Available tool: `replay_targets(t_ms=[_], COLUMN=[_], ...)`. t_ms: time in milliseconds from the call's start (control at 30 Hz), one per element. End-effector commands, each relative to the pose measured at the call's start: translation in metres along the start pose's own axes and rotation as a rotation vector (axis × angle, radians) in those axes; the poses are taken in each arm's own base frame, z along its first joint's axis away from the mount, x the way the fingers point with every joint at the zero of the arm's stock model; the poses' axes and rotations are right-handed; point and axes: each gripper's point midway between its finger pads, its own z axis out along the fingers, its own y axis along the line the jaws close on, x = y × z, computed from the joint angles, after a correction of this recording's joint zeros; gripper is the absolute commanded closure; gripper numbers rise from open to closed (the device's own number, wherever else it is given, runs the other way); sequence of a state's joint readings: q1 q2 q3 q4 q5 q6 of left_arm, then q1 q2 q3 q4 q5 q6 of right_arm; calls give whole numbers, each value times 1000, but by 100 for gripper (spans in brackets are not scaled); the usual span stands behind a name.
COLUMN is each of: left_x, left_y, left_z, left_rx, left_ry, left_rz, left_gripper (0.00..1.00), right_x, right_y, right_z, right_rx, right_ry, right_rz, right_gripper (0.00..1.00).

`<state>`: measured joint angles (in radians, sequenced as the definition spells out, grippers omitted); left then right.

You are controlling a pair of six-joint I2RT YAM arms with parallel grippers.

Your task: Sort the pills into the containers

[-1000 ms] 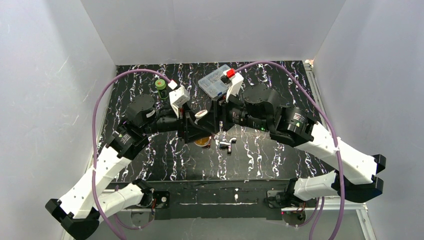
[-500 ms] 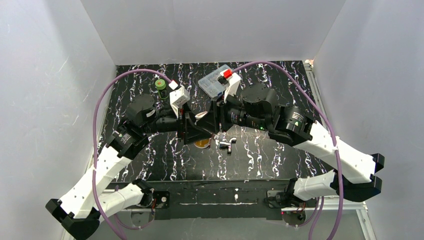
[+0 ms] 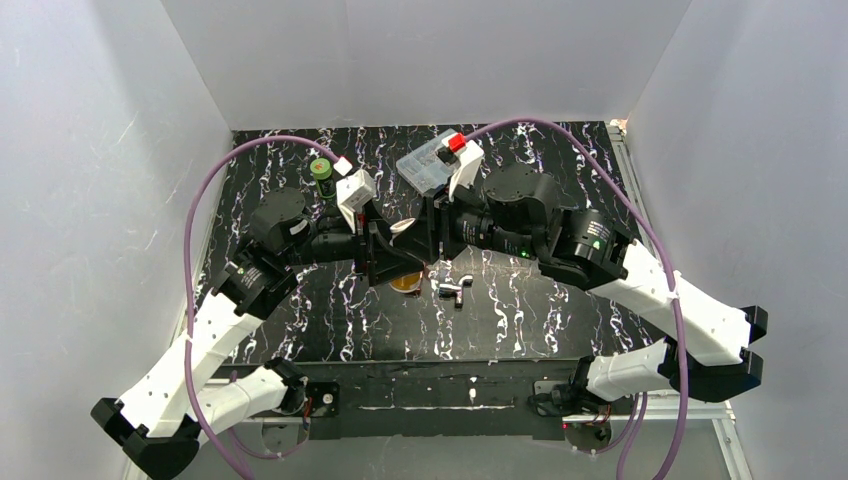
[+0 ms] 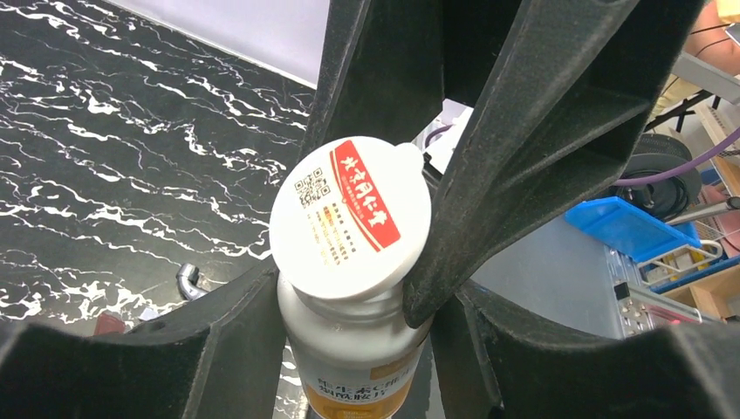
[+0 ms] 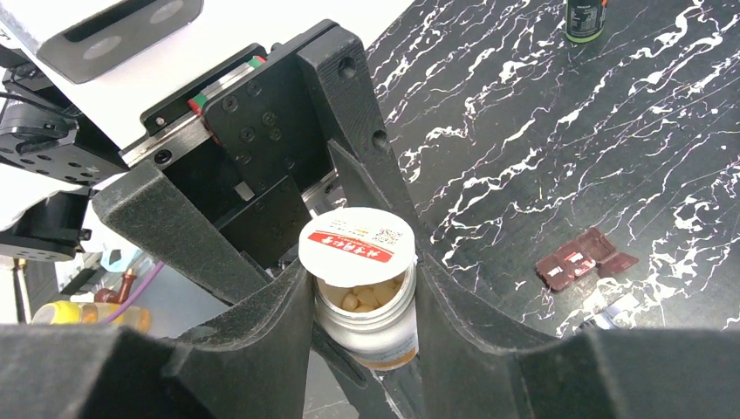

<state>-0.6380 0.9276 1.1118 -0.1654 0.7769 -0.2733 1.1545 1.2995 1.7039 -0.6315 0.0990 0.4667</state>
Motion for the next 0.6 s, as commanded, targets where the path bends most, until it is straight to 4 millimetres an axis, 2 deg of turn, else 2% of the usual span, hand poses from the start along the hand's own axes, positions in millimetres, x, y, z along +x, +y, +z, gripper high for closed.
replay_targets(t_ms=[0, 167, 333, 567], left_x=[-11, -8, -4, -5], left_y=[-11, -15, -14, -11], left_z=[-3, -3, -2, 2], left_rx=[35, 62, 73, 78], left_ry=[-40, -42, -39, -45], left_rz=[40, 43, 39, 30], left_gripper=[45, 35, 30, 32], right_x=[-32, -41, -46, -48], right_y=[3, 8, 13, 26], right_z=[-10, -17, -24, -35], right_rx=[0, -36, -72, -157], right_ry=[-96, -107, -121, -146], right_rz=[0, 16, 28, 20], right_gripper=[99, 99, 99, 99])
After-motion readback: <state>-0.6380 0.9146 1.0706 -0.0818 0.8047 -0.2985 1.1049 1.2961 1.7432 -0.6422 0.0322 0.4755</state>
